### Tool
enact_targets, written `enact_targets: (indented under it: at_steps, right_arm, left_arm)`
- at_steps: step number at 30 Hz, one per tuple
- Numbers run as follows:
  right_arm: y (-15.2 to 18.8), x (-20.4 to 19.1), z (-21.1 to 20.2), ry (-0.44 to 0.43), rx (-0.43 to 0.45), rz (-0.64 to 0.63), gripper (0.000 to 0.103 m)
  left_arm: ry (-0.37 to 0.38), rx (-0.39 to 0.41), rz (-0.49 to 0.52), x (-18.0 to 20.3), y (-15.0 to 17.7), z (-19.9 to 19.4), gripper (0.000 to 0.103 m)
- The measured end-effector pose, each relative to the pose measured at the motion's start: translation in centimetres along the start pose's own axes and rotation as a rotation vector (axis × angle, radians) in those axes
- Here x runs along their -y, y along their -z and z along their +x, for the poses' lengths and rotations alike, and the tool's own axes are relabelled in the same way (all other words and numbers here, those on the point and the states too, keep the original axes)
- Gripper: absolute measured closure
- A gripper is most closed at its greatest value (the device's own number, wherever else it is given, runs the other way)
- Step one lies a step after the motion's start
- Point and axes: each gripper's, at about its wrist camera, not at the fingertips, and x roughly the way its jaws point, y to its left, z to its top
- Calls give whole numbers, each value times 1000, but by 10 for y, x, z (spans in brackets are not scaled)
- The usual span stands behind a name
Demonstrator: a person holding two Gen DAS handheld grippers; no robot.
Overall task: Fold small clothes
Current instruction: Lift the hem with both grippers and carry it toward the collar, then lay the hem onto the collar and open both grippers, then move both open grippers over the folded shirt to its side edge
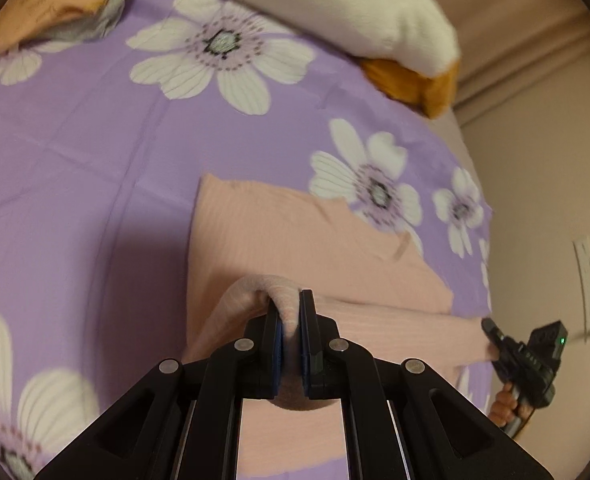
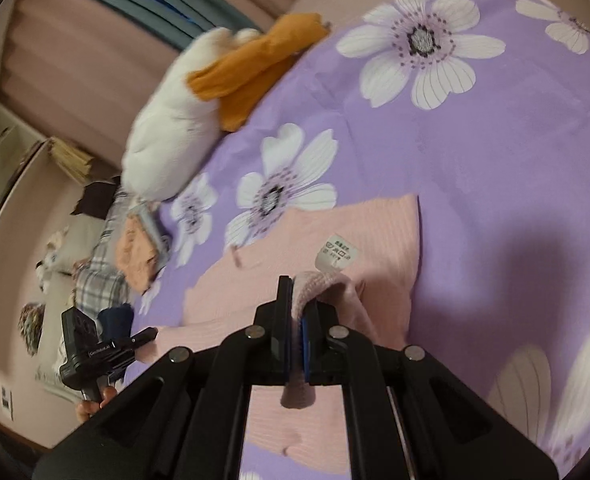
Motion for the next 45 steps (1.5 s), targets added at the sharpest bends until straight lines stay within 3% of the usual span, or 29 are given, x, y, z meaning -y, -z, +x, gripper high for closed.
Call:
enact_targets:
  at_steps: [6,10,15,16,18,19,20,22,31,39,42,45]
  right_arm:
    - [-30,23,53,102,-71,108,93]
    - [-40,34,66,137,-92,145,72]
    - [-50,26,56,116,-61,117,63]
    - [-53,25,55,122,-48,111,58]
    - [-59,22,47,126,-10,102,51]
    - [-62,19,44,113,6,100,51]
    - [-64,17,39,107,16,94,51]
    - [-64,10,33,110,24,66,51]
    - [-25,-21,12,78,-10,-133,51]
    - [8,-27,35,61,-89,-228,60]
    - [6,-23,51,55,-98,-205,62]
    - [-4,-9,68,112,-92,-164,64]
  left_arm:
    - [-62,-99,-55,-13,-33,47,98]
    - [-73,-149,-72,-20,-43,59,96]
    - [-29,-156,-59,-22,-48,48,92]
    - [-35,-155,-55,-23,-48,44,88]
    - [-85,-122,-42,-24,-52,34,57]
    - [-116,-87,-43,-25,-54,28,31]
    - [-113,-57,-48,-26,-55,22,29]
    - [-67,-25,-52,-29,-57,8,29]
    - [-79,0,89,-5,-26,-16,29]
    - [-26,-32,168,21,-11,25,29]
    - [-52,3,172,20,-14,42,29]
    - [-126,23,135,5,-20,55,29]
